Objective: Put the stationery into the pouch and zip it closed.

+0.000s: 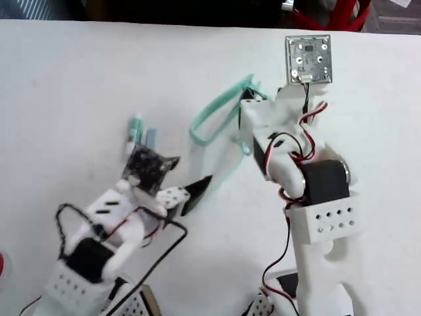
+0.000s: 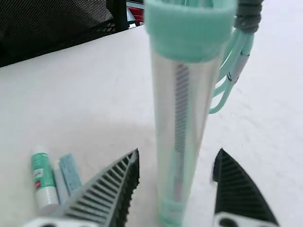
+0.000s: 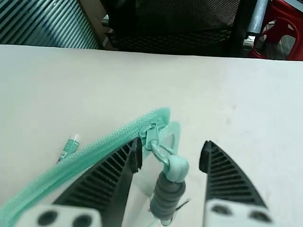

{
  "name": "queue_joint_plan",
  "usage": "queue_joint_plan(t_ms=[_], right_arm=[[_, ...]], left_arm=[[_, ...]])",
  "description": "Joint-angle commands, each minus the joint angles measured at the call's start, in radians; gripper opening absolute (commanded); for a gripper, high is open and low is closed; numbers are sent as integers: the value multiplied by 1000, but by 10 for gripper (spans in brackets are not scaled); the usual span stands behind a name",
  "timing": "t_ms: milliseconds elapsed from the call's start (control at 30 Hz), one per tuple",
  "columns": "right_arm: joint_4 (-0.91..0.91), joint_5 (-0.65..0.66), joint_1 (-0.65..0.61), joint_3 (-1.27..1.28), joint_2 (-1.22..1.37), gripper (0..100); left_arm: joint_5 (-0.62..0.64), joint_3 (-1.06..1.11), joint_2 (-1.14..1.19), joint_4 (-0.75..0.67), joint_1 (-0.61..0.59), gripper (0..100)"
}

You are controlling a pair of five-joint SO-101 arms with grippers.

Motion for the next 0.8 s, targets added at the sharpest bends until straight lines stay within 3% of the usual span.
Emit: queue_joint_plan(t_ms=[0,133,267,600,767], right_arm=[[2,-3,-2,15,12,199],[-4,-3,-4,32,2,199],[1,-3,-4,32,2,198],[-2,-5,-4,68,1,198],[-2,-5,-4,68,1,198]], left_arm=[[-138,-130,-193,146,-133,252],[-249,-166,-317,150,-354,200],[-296,-143,-239,150,-414,154],[-176,-330,490,94,-424,155],[-28,-523,863,94,-420,153]])
